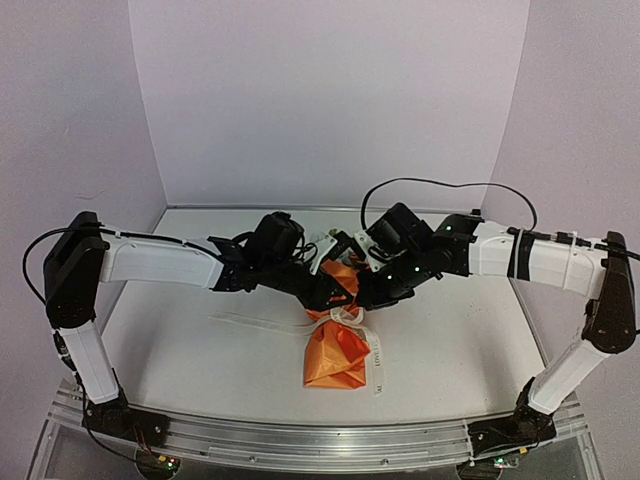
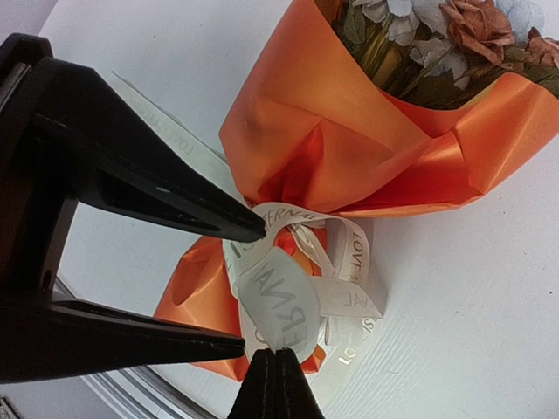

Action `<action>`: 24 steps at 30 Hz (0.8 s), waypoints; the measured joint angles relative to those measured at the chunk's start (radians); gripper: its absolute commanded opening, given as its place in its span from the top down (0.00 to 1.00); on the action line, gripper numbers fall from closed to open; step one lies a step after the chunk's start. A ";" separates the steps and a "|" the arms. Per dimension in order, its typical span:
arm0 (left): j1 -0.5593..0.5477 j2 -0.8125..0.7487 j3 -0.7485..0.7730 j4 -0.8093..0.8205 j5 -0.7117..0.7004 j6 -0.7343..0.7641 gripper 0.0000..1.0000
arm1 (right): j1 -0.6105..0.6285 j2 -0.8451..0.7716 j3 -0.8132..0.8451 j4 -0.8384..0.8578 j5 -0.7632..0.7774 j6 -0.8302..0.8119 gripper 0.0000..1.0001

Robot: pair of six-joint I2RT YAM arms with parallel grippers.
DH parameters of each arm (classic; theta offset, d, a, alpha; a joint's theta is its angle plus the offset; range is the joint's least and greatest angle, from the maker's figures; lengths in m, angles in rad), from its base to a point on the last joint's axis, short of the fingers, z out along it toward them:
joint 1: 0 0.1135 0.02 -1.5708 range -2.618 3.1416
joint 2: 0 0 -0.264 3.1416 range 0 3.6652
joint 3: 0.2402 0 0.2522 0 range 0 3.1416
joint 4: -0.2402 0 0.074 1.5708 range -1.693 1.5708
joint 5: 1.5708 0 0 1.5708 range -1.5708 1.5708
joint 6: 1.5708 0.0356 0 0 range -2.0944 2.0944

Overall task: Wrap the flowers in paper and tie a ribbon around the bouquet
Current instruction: Cross the half-tied ribbon over the folded bouquet.

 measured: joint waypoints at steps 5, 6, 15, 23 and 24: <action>0.006 0.000 -0.058 0.076 -0.012 -0.022 0.66 | 0.002 0.000 -0.002 0.037 -0.003 0.027 1.00; 0.007 0.000 -0.072 0.081 -0.015 -0.025 0.67 | 0.003 0.000 -0.003 0.048 -0.003 0.031 1.00; 0.010 0.000 -0.093 0.124 -0.028 -0.046 0.66 | 0.007 0.000 -0.021 0.087 -0.011 0.059 1.00; 0.010 0.000 -0.093 0.145 -0.028 -0.057 0.91 | 0.007 0.000 -0.021 0.100 -0.014 0.069 0.96; 0.010 0.000 -0.093 0.149 -0.029 -0.055 0.95 | 0.007 0.000 -0.021 0.100 -0.014 0.069 0.89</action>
